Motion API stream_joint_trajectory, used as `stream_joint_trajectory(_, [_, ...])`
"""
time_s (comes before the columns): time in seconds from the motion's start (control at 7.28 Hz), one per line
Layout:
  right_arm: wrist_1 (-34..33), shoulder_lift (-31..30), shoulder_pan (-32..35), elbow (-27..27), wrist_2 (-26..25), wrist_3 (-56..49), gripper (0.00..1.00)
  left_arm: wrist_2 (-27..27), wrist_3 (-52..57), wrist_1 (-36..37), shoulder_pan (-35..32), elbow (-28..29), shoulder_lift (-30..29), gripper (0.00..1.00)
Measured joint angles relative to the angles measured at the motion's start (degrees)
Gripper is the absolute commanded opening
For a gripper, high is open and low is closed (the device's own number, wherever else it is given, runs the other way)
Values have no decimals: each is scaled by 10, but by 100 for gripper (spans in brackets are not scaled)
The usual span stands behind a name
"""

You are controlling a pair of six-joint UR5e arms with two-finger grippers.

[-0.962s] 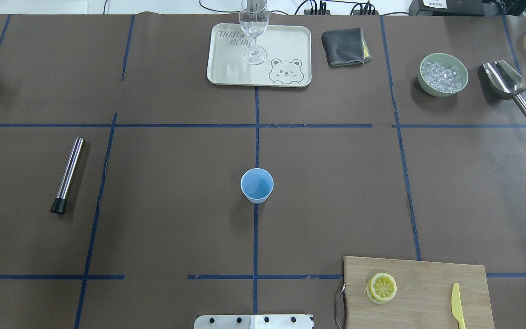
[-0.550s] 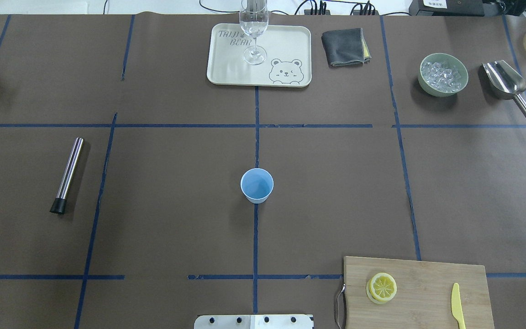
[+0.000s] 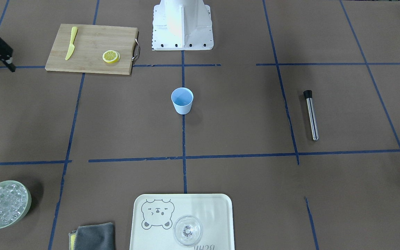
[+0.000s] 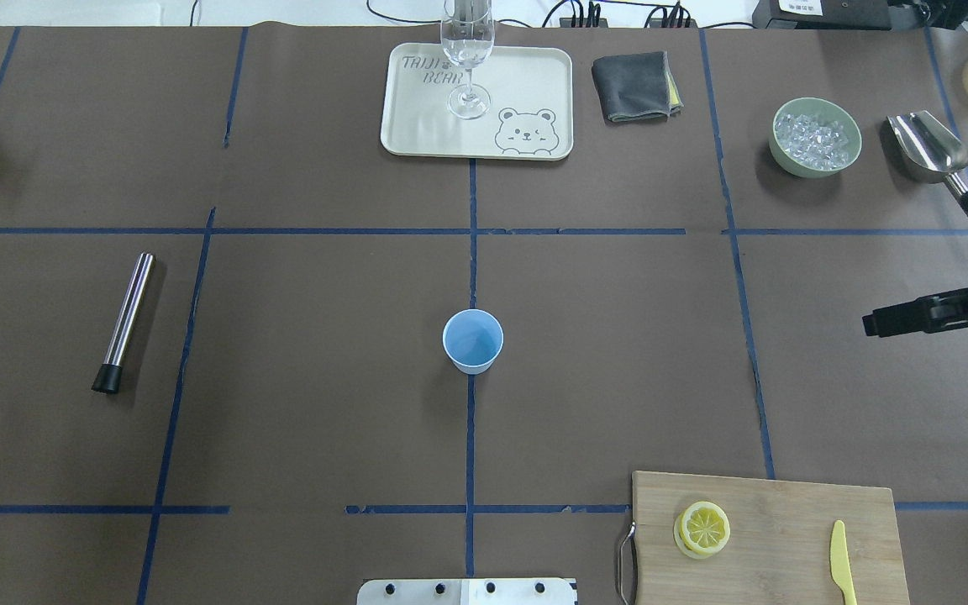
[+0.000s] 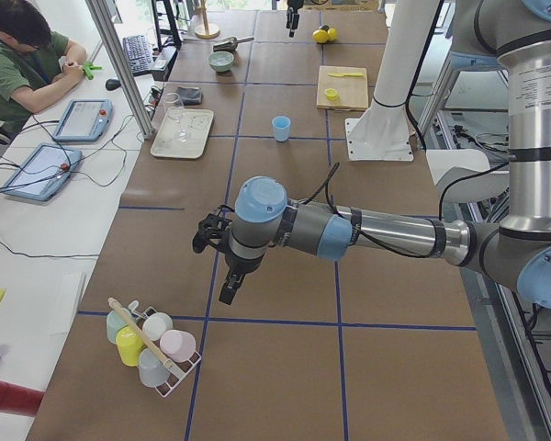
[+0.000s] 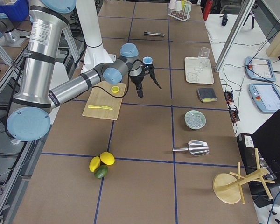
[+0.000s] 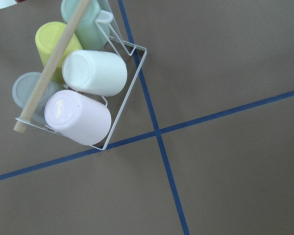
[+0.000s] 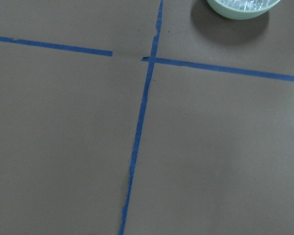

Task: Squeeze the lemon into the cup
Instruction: 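Move the right gripper down over the lemon half on the cutting board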

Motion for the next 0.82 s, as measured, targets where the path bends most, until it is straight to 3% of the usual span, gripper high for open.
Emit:
stream_joint_trajectory(0.27, [0,-2,-170,29,-138,152,96,0,-1,-11,0,1,0,100])
stream_joint_trajectory(0.69, [-2,1,-388,35,-352,310,100,0,-1,-23,0,0,0,100])
stream_joint_trajectory(0.82, [-2,1,-436,27,-390,346,100,0,-1,-27,0,0,1,100])
